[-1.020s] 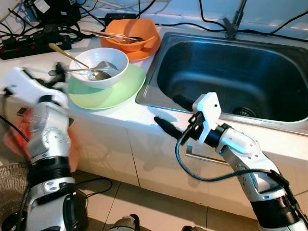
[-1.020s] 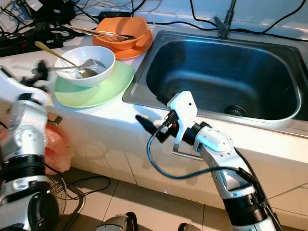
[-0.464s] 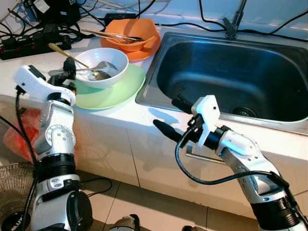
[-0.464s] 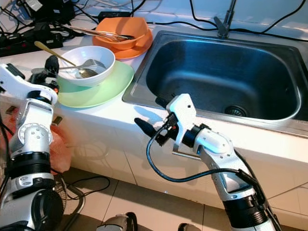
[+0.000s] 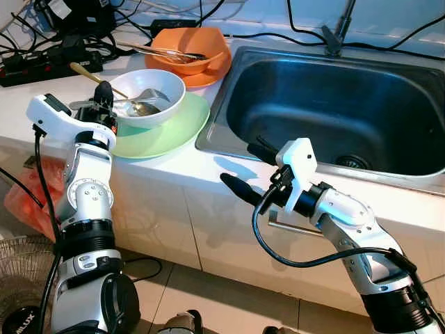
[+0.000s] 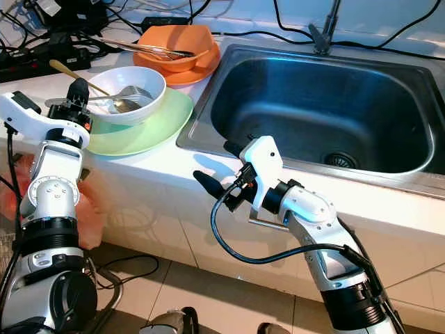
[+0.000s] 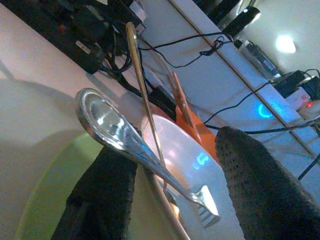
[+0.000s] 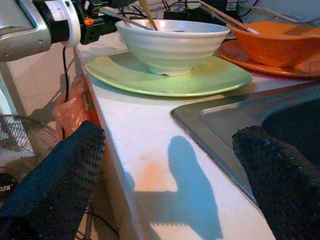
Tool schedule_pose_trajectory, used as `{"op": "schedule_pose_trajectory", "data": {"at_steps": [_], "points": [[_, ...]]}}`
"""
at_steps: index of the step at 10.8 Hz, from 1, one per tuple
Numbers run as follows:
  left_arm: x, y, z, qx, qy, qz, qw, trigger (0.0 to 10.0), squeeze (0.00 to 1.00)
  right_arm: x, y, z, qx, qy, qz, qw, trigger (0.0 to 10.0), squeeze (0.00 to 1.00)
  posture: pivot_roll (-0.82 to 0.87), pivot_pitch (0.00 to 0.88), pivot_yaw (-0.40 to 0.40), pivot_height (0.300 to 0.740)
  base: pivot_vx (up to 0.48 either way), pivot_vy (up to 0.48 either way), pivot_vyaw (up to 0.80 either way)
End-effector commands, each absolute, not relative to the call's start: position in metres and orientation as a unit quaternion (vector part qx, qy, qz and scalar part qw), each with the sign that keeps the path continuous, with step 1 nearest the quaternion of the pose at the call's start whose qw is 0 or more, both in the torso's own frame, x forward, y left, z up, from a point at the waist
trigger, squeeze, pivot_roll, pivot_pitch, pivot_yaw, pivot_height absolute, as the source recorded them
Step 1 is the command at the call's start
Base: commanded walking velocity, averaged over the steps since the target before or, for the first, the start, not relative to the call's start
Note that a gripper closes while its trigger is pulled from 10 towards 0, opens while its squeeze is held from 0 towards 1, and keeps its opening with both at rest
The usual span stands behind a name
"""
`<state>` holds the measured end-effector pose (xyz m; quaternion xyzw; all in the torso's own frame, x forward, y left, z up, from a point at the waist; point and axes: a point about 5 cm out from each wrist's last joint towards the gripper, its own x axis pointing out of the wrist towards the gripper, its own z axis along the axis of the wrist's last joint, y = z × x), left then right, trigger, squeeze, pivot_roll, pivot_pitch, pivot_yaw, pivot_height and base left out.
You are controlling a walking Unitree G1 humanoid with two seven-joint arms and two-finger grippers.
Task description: Kitchen organization
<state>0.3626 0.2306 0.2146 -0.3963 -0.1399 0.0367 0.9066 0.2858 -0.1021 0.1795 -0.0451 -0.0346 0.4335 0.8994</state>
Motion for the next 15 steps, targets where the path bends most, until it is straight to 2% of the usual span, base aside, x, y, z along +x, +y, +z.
{"op": "schedule_pose_trajectory", "data": {"at_steps": [1, 15], "points": [[0.362, 0.232, 0.220, -0.407, -0.150, 0.032, 0.900, 0.0, 0.00, 0.284, -0.101, 0.180, -0.040, -0.035, 0.437, 0.898, 10.0, 0.00, 0.03, 0.128, 0.066, 0.740, 0.000, 0.000, 0.00], [0.363, 0.233, 0.234, -0.416, -0.176, 0.013, 0.892, 0.0, 0.00, 0.289, -0.102, 0.179, -0.037, -0.039, 0.421, 0.905, 10.0, 0.00, 0.03, 0.126, 0.071, 0.740, 0.000, 0.000, 0.00]]}}
